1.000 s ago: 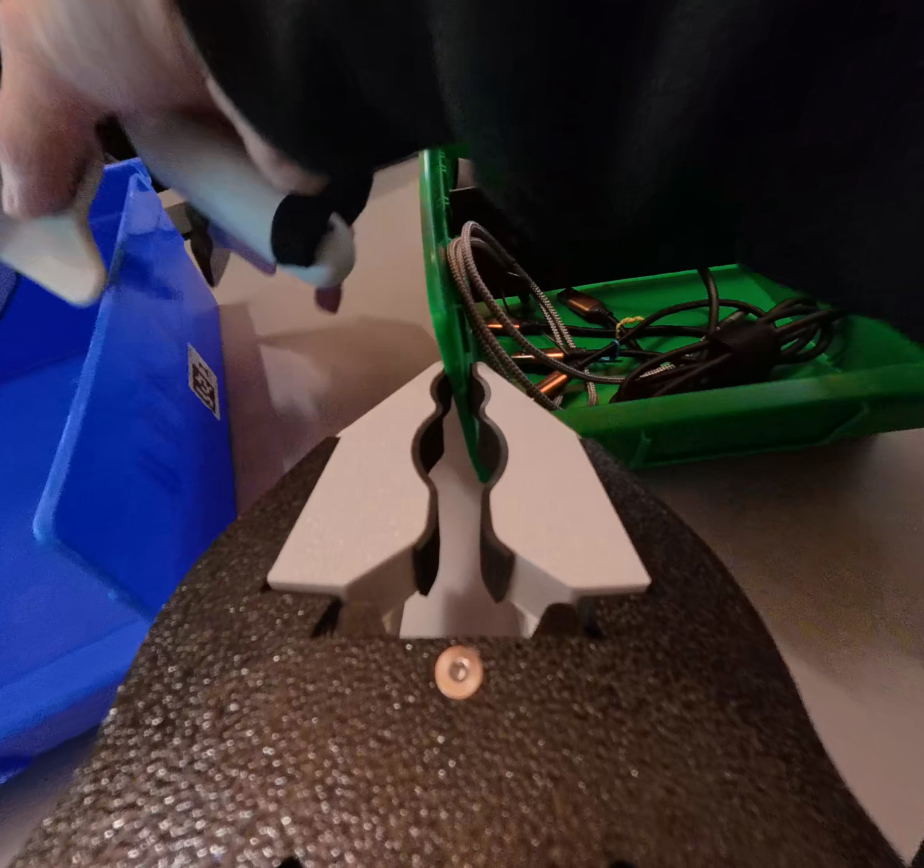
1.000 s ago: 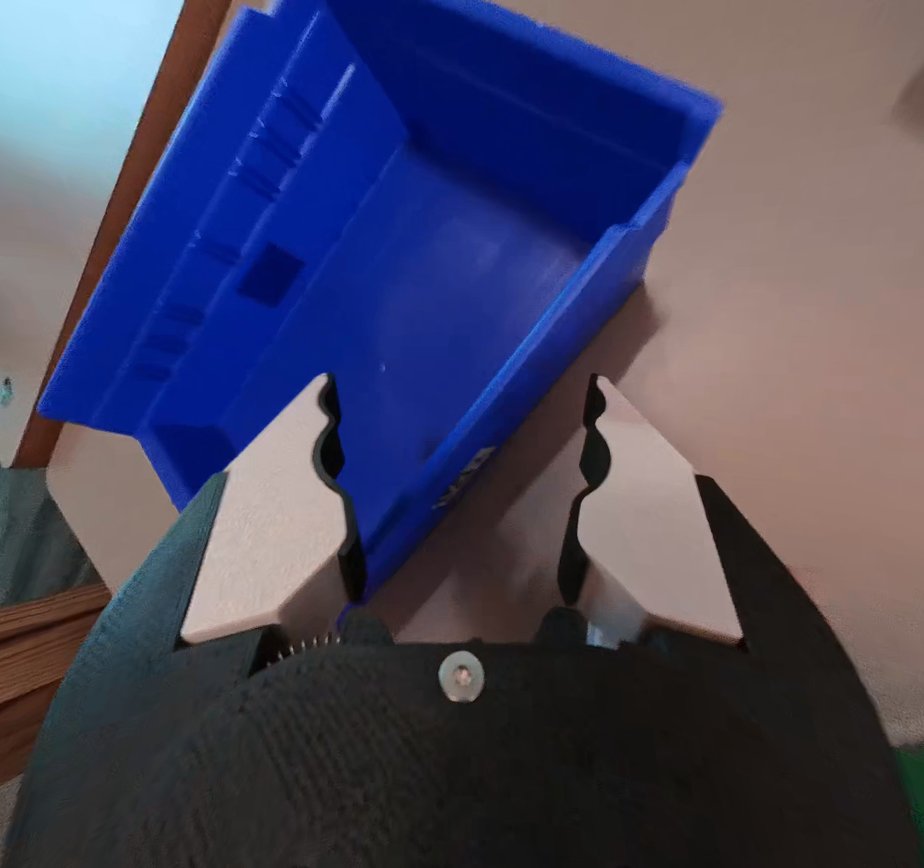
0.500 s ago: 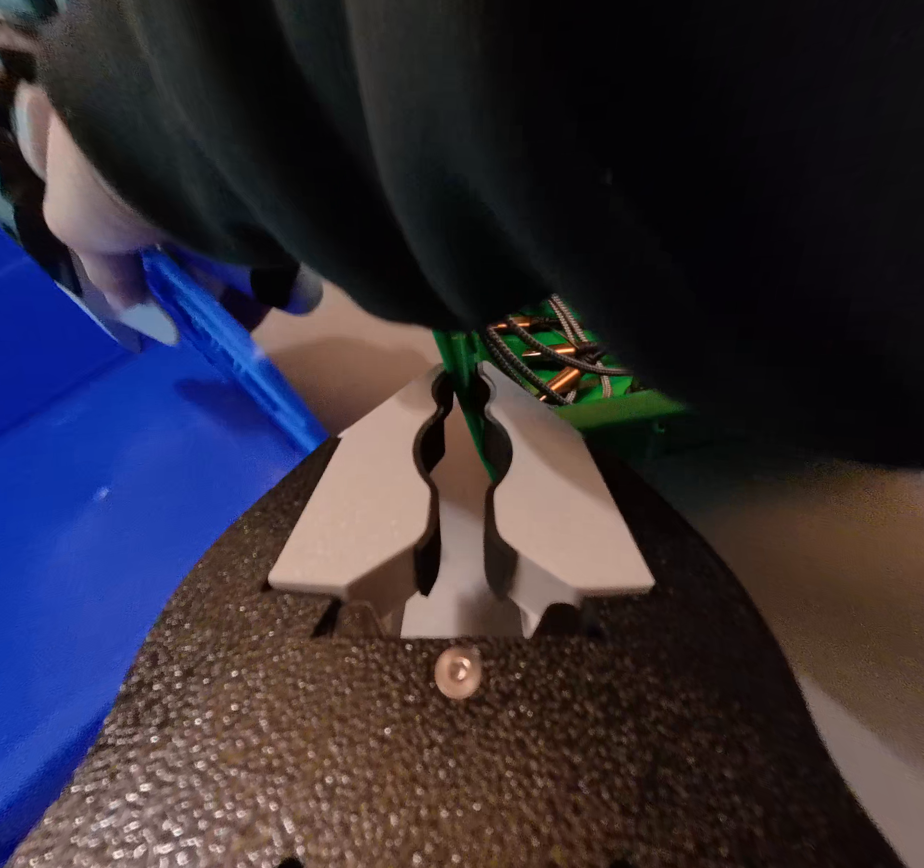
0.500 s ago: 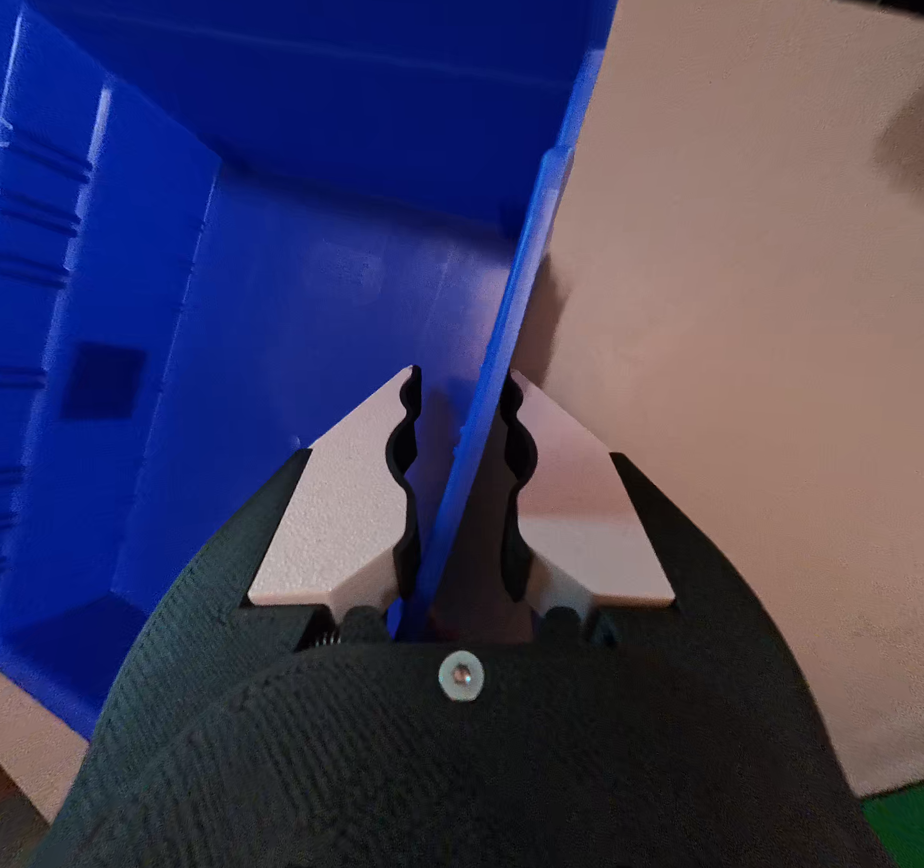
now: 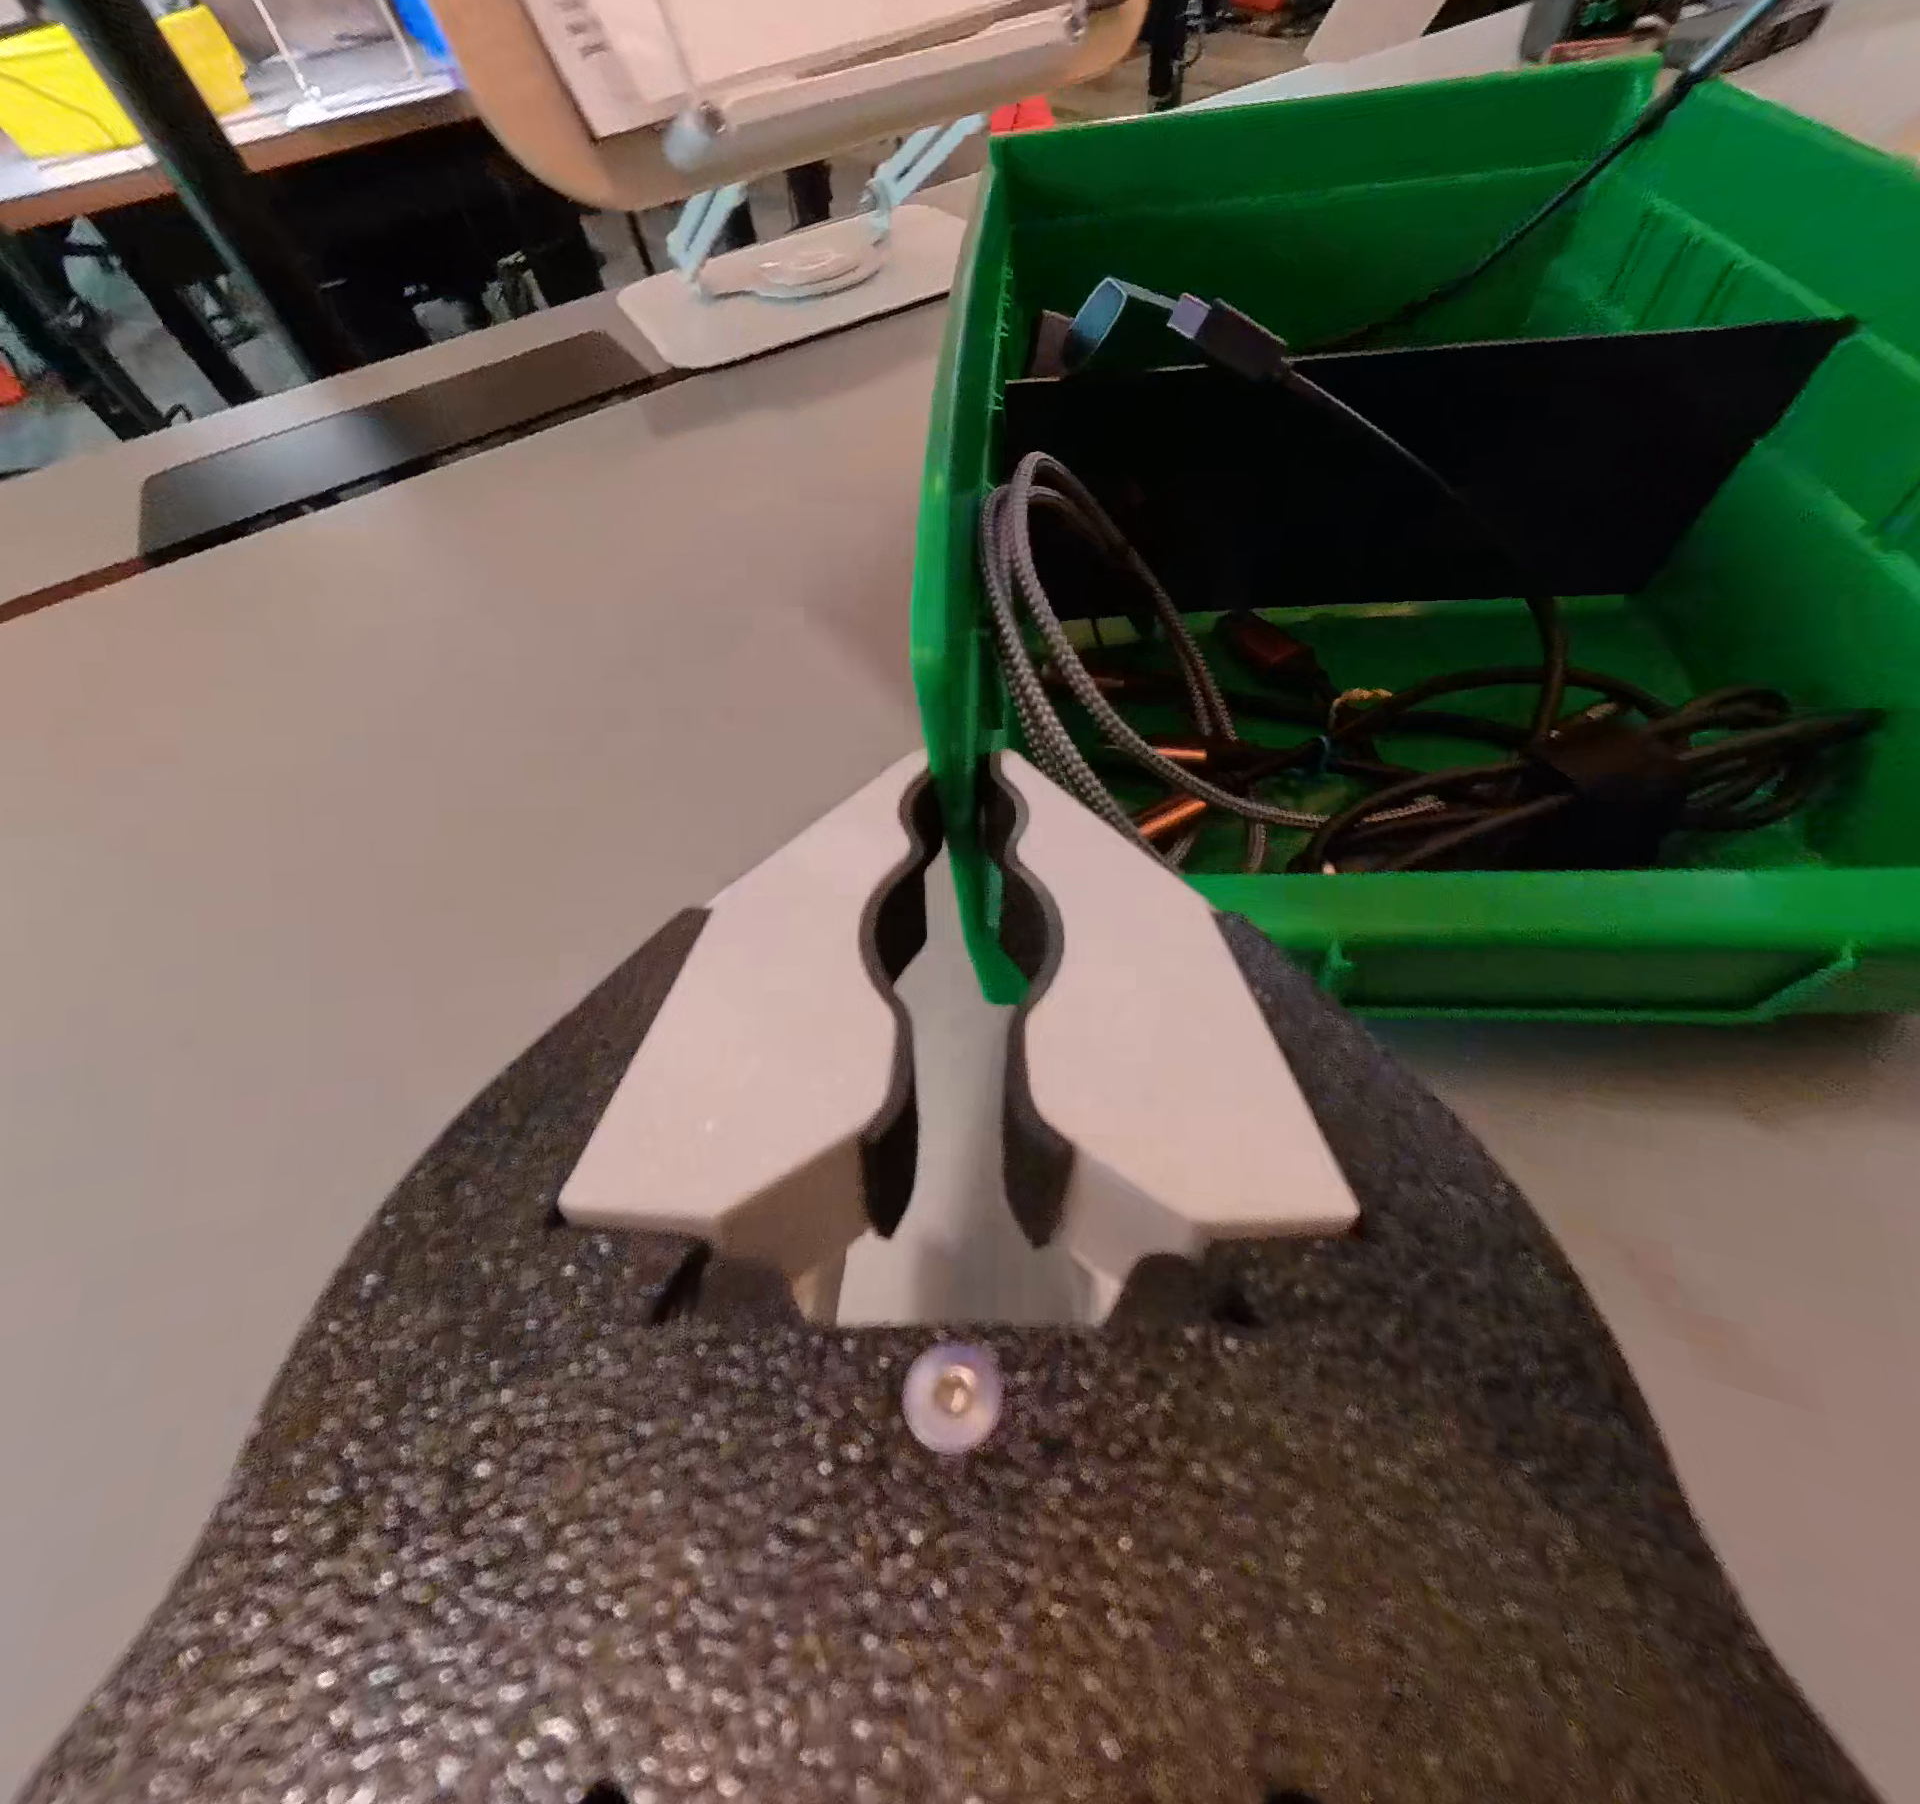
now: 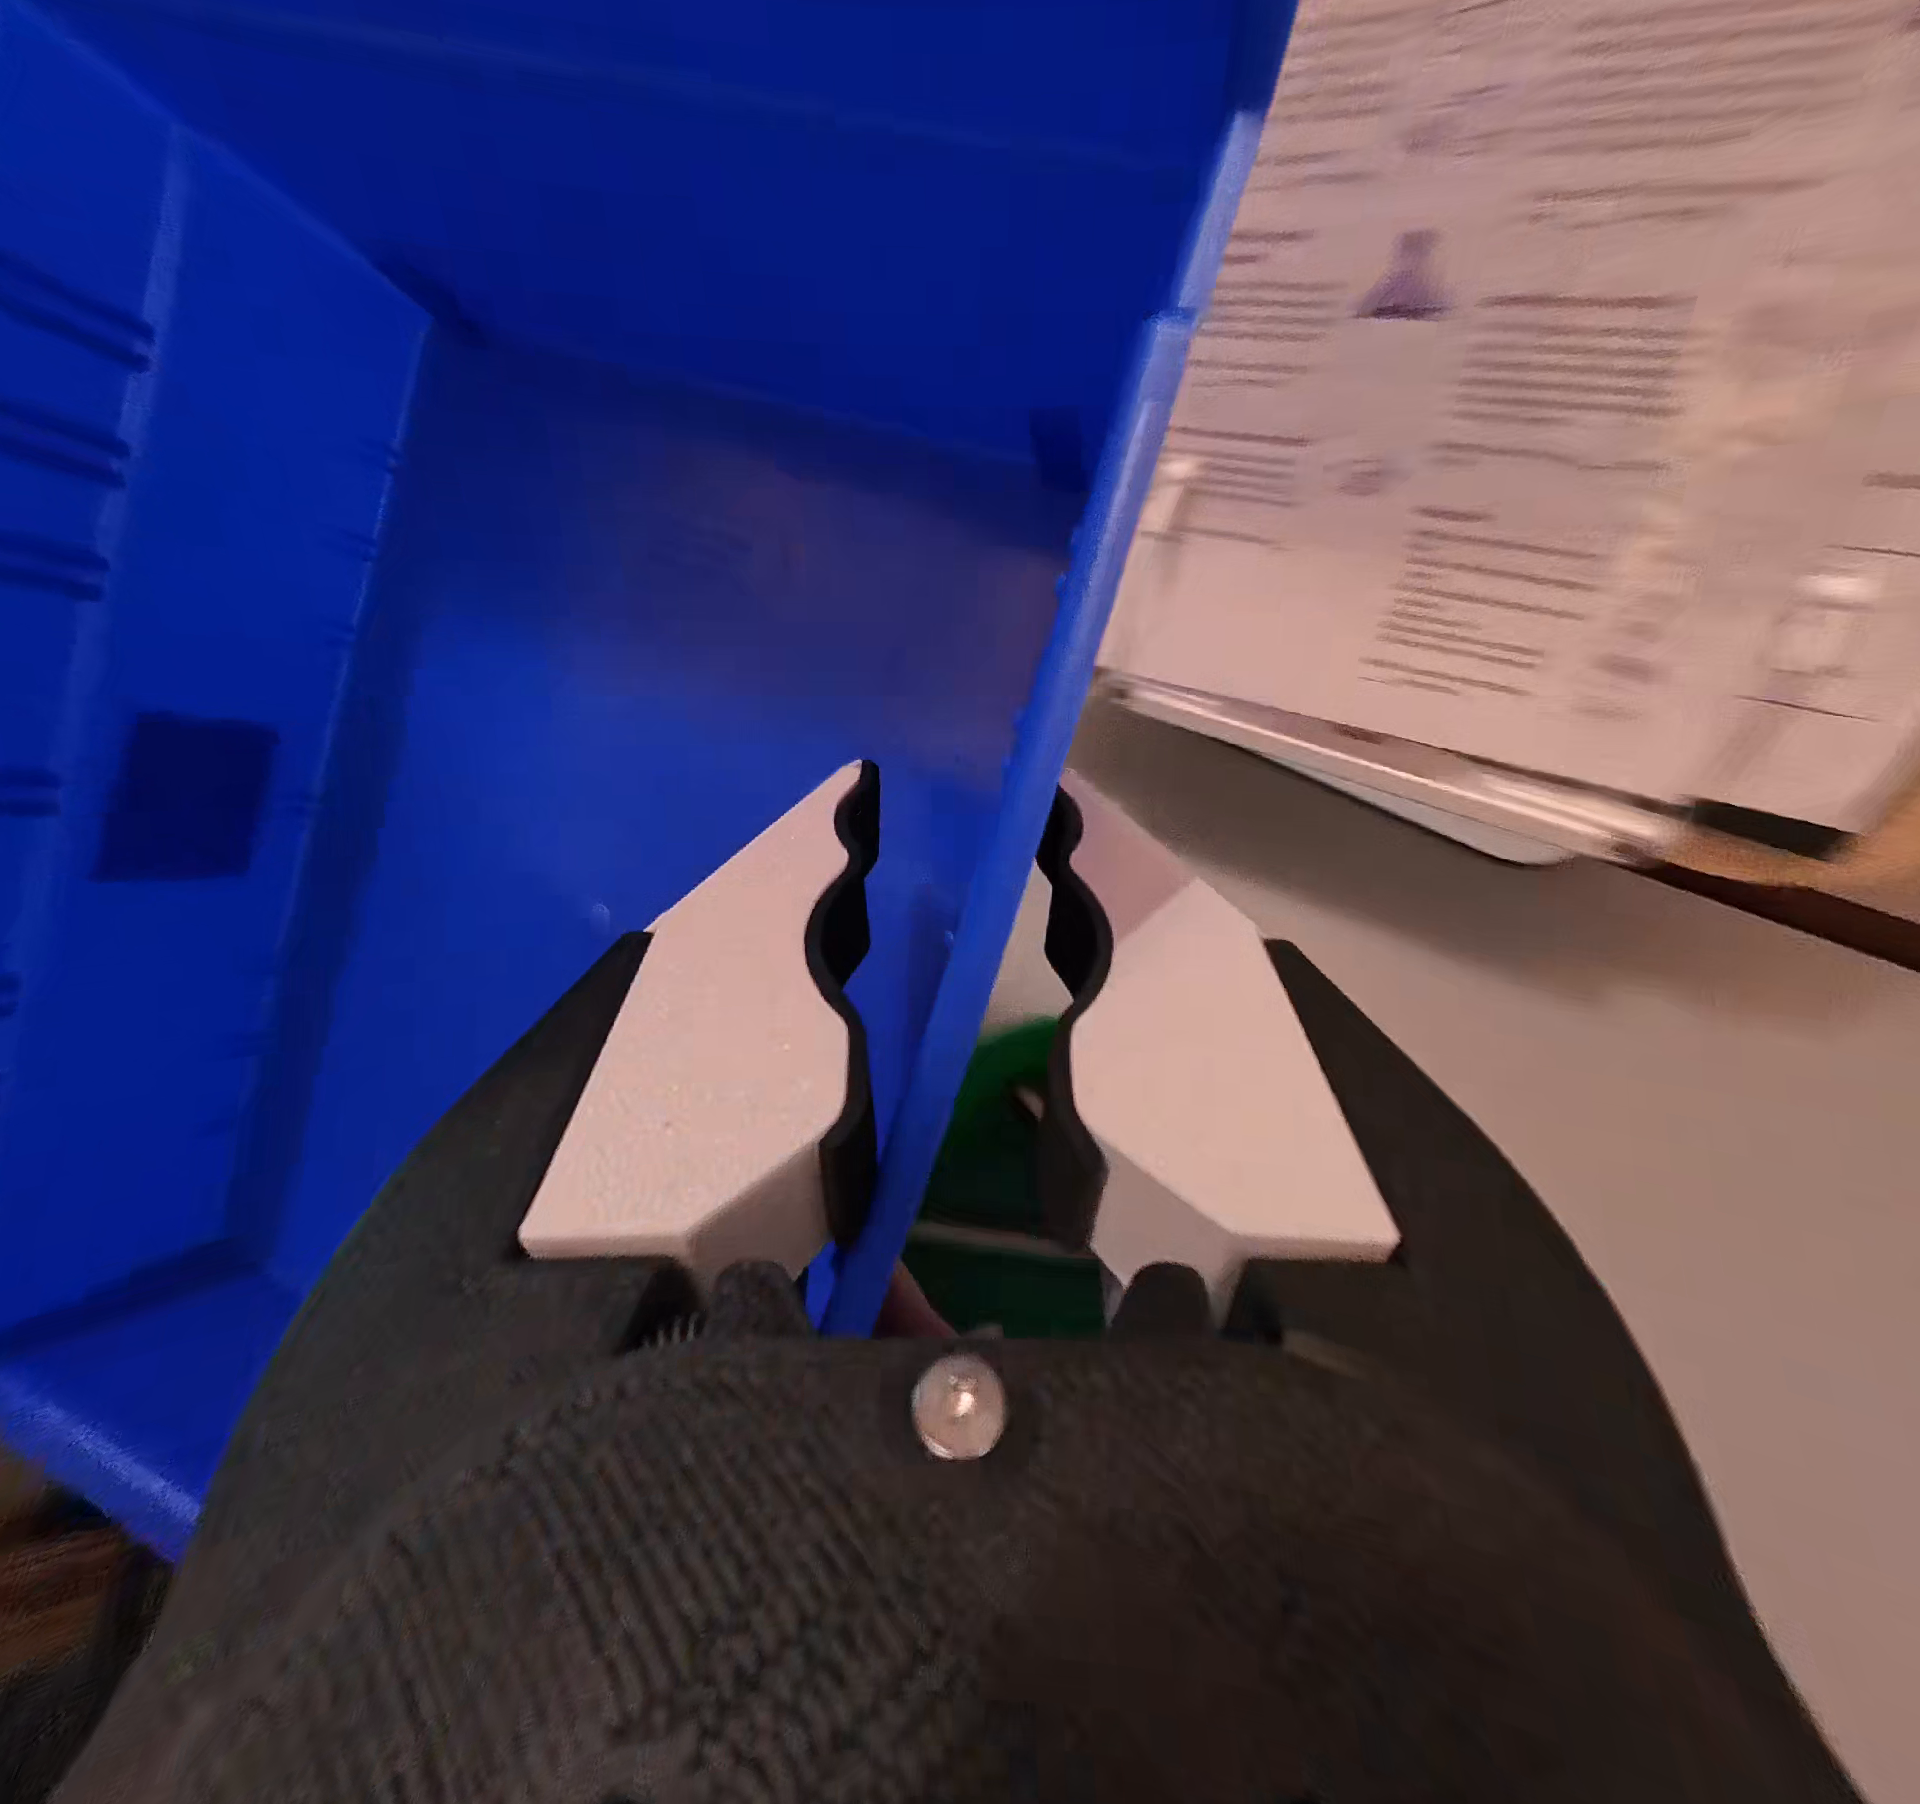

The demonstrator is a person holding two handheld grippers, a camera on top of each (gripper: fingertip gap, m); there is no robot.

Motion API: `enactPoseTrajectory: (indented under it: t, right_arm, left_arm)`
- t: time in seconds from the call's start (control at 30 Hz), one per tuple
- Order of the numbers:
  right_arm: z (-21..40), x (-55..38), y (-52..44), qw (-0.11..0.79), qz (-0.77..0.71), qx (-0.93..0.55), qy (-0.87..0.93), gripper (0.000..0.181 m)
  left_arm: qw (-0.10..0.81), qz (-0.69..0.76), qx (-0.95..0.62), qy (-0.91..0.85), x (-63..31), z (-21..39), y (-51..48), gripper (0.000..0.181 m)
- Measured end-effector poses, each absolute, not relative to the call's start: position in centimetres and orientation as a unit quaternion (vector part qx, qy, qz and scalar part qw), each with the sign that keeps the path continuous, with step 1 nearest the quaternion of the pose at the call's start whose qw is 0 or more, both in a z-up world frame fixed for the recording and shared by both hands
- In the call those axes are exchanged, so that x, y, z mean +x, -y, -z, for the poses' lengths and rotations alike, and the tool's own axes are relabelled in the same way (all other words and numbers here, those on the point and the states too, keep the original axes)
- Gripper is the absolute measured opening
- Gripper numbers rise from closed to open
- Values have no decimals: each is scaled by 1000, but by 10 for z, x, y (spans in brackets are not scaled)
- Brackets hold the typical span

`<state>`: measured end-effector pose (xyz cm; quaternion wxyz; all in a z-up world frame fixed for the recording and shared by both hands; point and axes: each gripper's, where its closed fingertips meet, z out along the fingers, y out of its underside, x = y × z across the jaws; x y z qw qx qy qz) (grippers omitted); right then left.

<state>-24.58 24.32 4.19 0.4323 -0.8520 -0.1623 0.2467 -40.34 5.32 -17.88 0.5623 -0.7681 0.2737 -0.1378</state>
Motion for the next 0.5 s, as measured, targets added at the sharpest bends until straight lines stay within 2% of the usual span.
enactPoseTrajectory:
  t: [0.13,0.3,0.5]
  right_arm:
    - [-26,-136,-226,436,-187,-871,127,30]
    - [53,-32,-195,378,-156,-909,84,30]
    - [137,34,-165,318,-159,-934,28,30]
  left_arm:
    - [558,129,-790,-219,-450,179,-63,6]
    - [560,118,-808,-140,-522,179,-67,6]
    - [574,90,-812,-50,-598,178,-60,4]
